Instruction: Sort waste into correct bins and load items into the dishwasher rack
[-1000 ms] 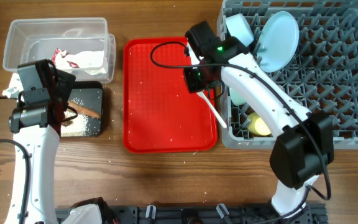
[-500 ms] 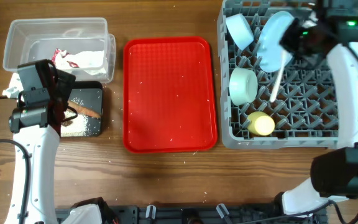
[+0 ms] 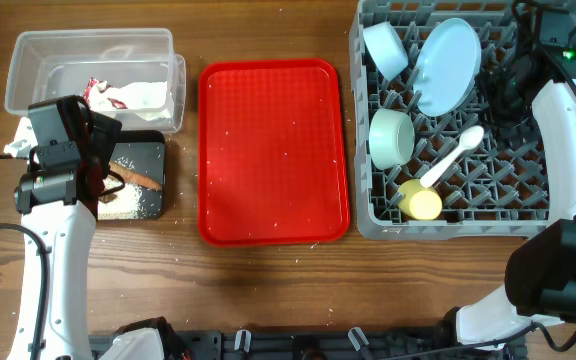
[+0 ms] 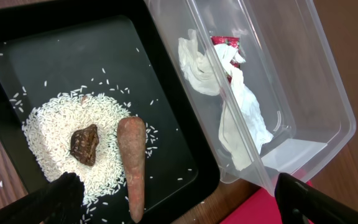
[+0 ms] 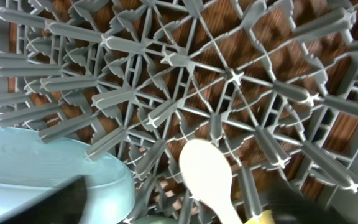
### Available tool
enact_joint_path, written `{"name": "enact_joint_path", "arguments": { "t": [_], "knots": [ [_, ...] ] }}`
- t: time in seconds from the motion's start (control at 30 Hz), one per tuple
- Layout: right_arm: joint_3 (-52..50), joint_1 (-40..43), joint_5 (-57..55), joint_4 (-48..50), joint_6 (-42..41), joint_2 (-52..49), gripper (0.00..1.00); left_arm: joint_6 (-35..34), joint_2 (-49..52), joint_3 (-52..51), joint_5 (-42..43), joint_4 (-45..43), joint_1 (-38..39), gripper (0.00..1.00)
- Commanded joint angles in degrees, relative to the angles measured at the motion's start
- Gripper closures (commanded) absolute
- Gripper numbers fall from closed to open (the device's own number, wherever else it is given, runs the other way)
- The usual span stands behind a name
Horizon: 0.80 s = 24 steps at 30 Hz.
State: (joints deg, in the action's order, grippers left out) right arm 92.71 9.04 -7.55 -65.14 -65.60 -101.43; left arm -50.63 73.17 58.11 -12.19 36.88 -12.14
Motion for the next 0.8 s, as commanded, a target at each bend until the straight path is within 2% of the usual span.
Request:
{"name": "enact_joint_path", "arguments": {
  "t": [0.0, 0.17, 0.23, 0.33, 0.4, 0.47, 0.57, 0.67, 0.77],
  "knots": [
    [-0.24, 0.07, -2.58, 0.31, 4.28, 1.86, 0.00, 0.94, -0.09, 0.79, -0.74, 0.02, -0.20, 0.00],
    [0.07, -0.17, -0.26, 1.46, 23.30, 10.29, 0.00, 0.94, -0.07, 0.79, -0.74, 0.02, -0.20, 0.00],
    [0.07, -0.17, 4.98, 1.42, 32.28, 14.56, 0.00, 0.94, -0.07, 0.79, -0.74, 0.02, -0.20, 0.00],
    [0.07, -0.46, 19.30, 1.25, 48.04, 20.85, 0.00, 0.94, -0.09, 0.79, -0.74, 0.02, -0.20, 0.00],
    [0.07, -4.11, 21.14, 0.28, 55.21, 24.39, 0.00, 0.94, -0.07, 0.79, -0.74, 0.02, -0.20, 0.00],
    [0.07, -9.35, 18.38, -0.74, 58.18, 26.14, 0.00, 0.94, -0.09, 0.79, -0.74, 0.02, -0.20, 0.00],
    [0.07, -17.18, 12.74, -1.86, 57.77, 27.45, 0.00, 0.94, -0.07, 0.79, -0.74, 0.02, -0.20, 0.00],
    [0.07, -19.54, 12.76, -1.79, 49.31, 27.12, 0.00, 0.94, -0.09, 0.76, -0.74, 0.02, -0.20, 0.00],
    [0.07, -19.47, 9.92, -1.79, 48.94, 26.80, 0.00, 0.94, -0.09, 0.79, -0.74, 0.02, -0.20, 0.00]
  ]
}}
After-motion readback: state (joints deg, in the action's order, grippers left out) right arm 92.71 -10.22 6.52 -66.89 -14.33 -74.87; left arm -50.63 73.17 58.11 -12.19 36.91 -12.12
